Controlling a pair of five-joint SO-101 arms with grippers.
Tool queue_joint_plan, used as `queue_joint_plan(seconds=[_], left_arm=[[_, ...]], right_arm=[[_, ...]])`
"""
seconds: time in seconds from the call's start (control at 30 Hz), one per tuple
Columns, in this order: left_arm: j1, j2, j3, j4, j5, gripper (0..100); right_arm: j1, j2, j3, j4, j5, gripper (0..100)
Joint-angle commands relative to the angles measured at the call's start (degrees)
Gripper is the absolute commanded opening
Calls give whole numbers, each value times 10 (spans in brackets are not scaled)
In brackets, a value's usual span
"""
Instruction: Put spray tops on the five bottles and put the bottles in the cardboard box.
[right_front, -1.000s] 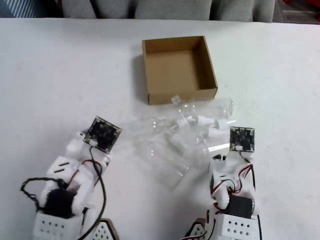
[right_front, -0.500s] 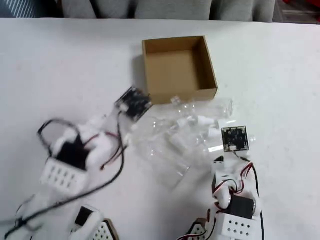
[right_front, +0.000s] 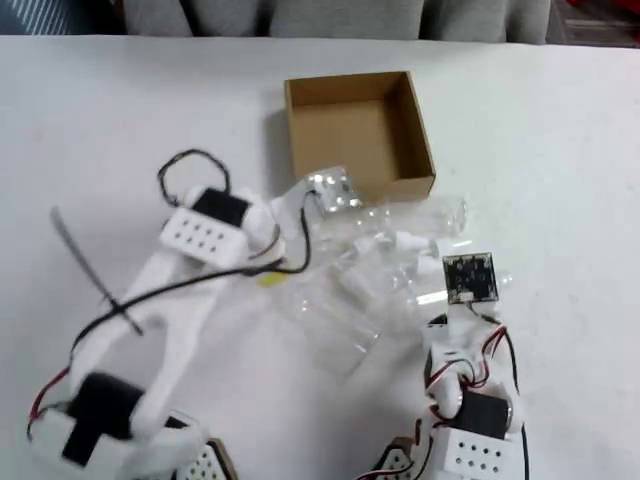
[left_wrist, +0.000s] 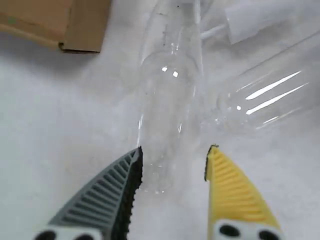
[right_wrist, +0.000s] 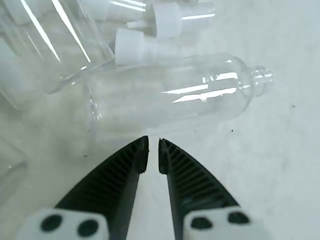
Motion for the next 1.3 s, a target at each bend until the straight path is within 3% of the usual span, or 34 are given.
queue_joint_plan(seconds=[0.0,0.27,1.27], left_arm=[[7,53,-89,-2,-18,207],[16,135,-164,3,-38,264],[17,351,-324,6,-35,284]], right_arm=[[1,-3,4,7,7,17],[0,-3,4,6,8,17],[0,-3,4,5,8,17]])
